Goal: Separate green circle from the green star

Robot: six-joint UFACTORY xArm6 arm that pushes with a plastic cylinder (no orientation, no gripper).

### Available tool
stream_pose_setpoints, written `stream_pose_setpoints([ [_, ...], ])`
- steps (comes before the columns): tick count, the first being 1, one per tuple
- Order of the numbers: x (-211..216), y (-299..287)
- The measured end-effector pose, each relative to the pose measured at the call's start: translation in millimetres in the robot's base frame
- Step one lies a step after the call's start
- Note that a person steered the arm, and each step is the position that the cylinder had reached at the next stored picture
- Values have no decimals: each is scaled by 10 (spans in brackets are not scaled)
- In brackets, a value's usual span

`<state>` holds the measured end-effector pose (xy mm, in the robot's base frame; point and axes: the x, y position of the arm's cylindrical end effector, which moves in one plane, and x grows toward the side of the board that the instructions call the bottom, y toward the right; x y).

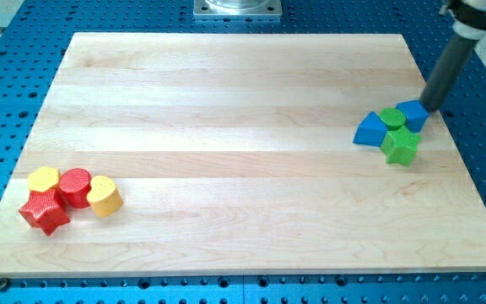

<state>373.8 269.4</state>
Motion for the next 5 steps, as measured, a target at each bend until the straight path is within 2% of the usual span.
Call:
stream_pose_setpoints([
  [1,173,-363],
  [2,261,-113],
  [3,111,61],
  [4,285,174],
  [5,348,-358],
])
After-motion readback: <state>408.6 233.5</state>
